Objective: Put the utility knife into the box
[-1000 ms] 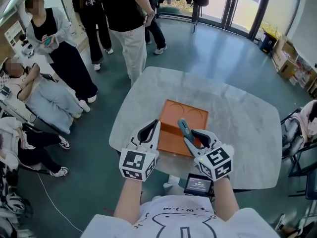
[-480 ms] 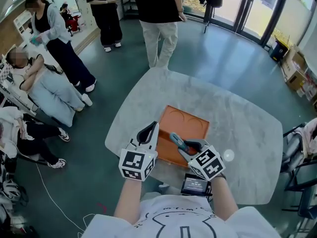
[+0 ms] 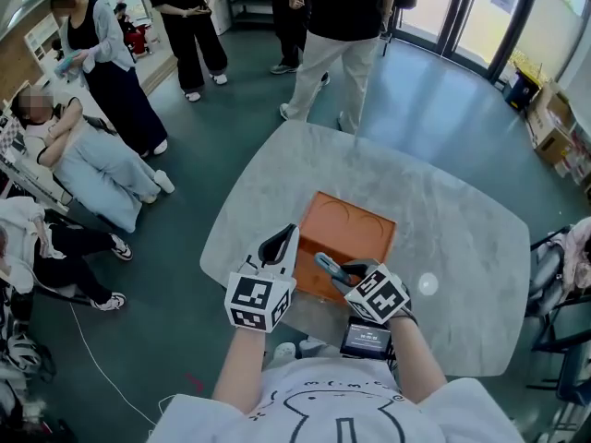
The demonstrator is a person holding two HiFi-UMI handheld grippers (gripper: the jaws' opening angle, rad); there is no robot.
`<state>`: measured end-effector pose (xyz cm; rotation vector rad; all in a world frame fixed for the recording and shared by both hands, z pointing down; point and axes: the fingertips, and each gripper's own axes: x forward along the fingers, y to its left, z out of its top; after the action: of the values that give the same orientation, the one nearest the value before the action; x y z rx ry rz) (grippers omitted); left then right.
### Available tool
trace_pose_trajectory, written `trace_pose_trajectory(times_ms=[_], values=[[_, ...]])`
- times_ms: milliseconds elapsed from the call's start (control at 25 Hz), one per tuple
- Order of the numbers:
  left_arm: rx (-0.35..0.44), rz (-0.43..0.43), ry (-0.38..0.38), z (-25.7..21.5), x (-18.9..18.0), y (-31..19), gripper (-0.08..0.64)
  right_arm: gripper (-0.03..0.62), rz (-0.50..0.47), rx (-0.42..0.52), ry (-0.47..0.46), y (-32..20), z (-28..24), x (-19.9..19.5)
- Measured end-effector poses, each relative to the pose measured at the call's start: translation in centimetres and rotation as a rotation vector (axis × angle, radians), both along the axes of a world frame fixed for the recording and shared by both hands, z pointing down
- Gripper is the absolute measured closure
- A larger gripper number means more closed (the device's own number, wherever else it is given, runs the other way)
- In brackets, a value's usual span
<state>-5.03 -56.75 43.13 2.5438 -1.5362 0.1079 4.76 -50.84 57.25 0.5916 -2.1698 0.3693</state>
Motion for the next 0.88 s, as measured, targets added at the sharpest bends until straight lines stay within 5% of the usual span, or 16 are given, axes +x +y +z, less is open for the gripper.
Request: trace_pose_trajectory(times_ms=[880], values=[[-0.05, 0.027, -0.019, 1.7, -1.8, 0.1, 0.543, 0.459, -0.004, -0.139, 0.173, -1.4, 8.7, -1.4]])
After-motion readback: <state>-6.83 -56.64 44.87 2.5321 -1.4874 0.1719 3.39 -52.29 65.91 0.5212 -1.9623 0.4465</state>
